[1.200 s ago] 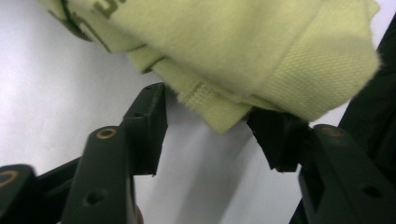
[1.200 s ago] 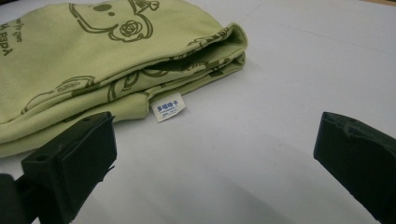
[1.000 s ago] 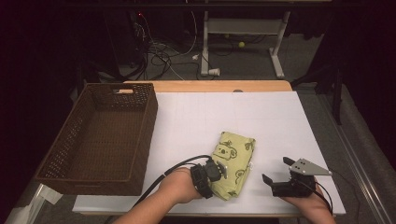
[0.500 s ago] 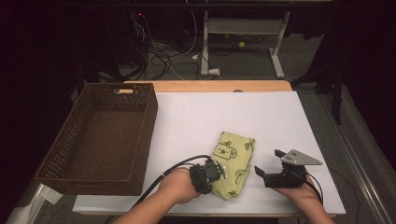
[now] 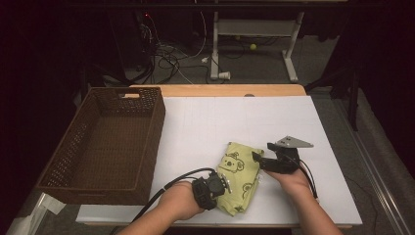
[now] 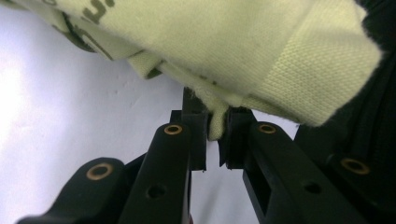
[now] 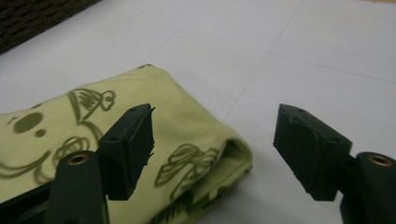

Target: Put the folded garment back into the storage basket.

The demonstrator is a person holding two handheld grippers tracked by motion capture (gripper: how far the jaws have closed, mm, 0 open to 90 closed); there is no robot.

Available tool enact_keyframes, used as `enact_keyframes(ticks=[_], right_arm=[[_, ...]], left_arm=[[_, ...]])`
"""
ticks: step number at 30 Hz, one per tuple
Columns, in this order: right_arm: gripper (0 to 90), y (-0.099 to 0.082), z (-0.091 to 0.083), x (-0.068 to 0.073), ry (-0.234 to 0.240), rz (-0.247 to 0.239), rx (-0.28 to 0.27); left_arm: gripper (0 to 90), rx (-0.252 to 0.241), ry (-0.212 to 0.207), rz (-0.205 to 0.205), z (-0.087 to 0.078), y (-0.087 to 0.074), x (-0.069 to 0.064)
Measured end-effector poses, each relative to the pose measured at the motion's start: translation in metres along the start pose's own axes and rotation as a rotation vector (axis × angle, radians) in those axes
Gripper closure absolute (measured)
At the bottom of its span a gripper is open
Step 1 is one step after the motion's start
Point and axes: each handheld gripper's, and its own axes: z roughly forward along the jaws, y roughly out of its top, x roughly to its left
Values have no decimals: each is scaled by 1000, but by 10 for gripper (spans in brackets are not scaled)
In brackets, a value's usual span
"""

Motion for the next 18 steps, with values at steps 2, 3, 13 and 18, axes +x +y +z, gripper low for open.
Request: enact_keyframes(ticks=[2, 3, 13, 18], right_arm=[[377, 1, 8, 1, -6, 9, 33], [393, 0, 12, 0, -16, 9, 51], [470, -11, 16, -4, -34, 10, 143], [483, -15, 14, -5, -31, 8, 149]], left_arm=[[801, -4, 0, 3, 0, -1, 0], [801, -4, 1, 4, 0, -1, 0], [799, -5, -6, 9, 1, -1, 1], [799, -6, -11, 12, 1, -1, 2]])
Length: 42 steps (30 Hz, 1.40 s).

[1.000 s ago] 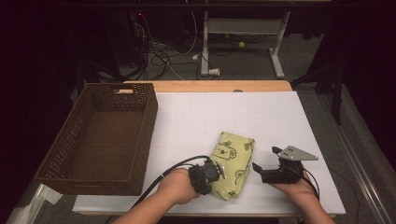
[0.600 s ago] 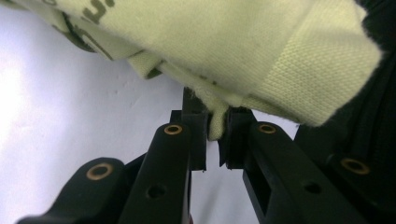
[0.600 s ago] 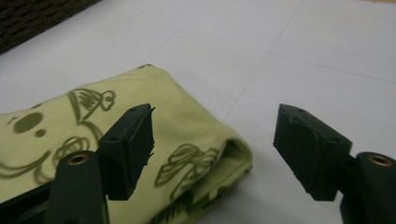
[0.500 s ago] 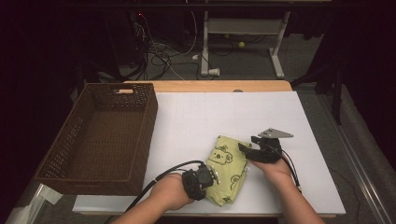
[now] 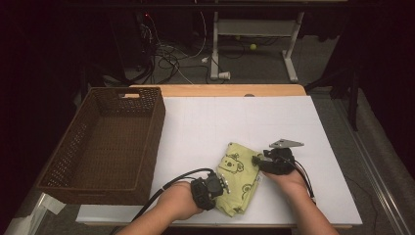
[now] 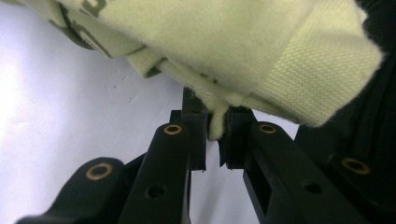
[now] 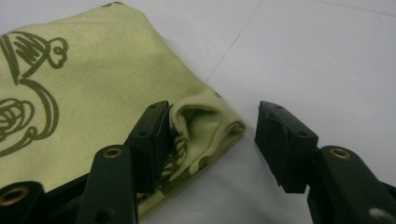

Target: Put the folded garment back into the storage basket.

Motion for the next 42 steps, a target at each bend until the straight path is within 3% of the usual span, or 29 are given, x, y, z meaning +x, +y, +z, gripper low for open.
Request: enact_keyframes(ticks=[14, 26, 33, 42], right_arm=[[771, -2, 1, 5, 81, 17, 0], [805, -2, 1, 6, 86, 0, -4], [823, -1, 1, 5, 96, 0, 1], [839, -1, -1, 6, 75, -31, -13]], left_arm=[[799, -3, -6, -2, 1, 0, 1], [799, 2, -26, -33, 0, 1, 3], [799, 15, -27, -33, 0, 3, 4], [801, 52, -19, -25, -1, 8, 2]])
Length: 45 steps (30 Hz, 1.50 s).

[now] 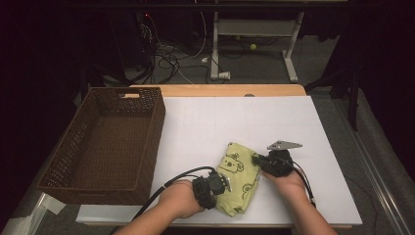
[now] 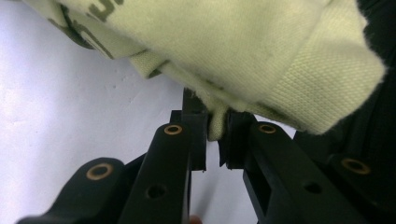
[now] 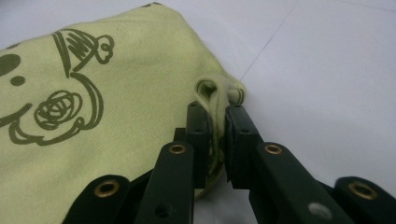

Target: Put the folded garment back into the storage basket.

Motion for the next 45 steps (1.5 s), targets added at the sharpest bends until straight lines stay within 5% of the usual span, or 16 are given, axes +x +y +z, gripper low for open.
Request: enact_keyframes(ticks=[23, 32, 45], right_arm=[[840, 3, -15, -1, -15, -37, -110], [840, 6, -15, 7, 4, -63, -137], [839, 18, -10, 26, 20, -101, -147]], left_arm=[[802, 79, -28, -14, -13, 15, 7], [801, 74, -46, -67, -18, 0, 14], [801, 69, -44, -85, -29, -21, 18]])
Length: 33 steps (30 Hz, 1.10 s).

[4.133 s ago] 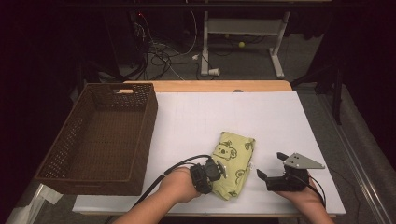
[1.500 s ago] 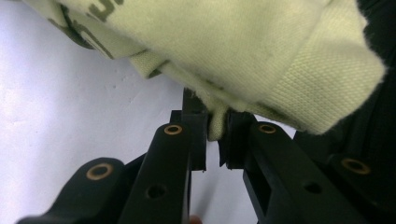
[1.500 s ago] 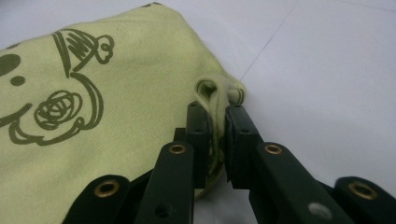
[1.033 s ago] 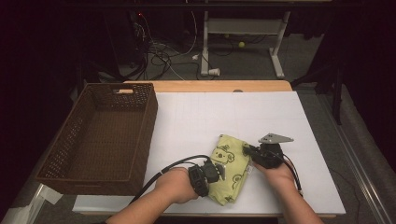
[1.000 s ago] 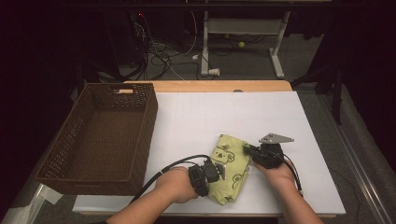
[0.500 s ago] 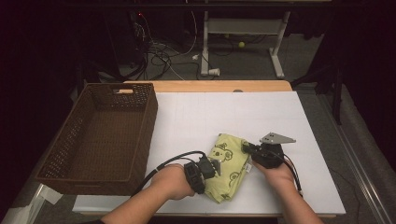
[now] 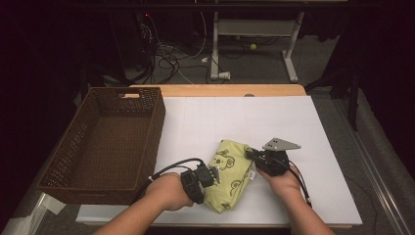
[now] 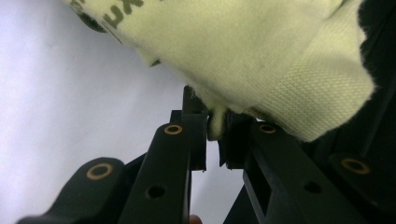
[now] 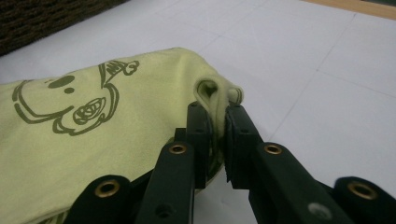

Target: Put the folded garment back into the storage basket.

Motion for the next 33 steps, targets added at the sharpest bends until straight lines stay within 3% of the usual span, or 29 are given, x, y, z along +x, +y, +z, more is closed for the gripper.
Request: enact_keyframes(ticks=[21, 29, 33], right_arm=[[838, 21, 9, 19, 27, -43, -21], [838, 33, 15, 30, 41, -58, -35], [838, 36, 19, 33, 43, -55, -38]], left_arm=[[801, -4, 6, -27, -16, -20, -2], [801, 1, 11, -66, -23, -36, 7], [801, 6, 18, -61, -27, -39, 6]])
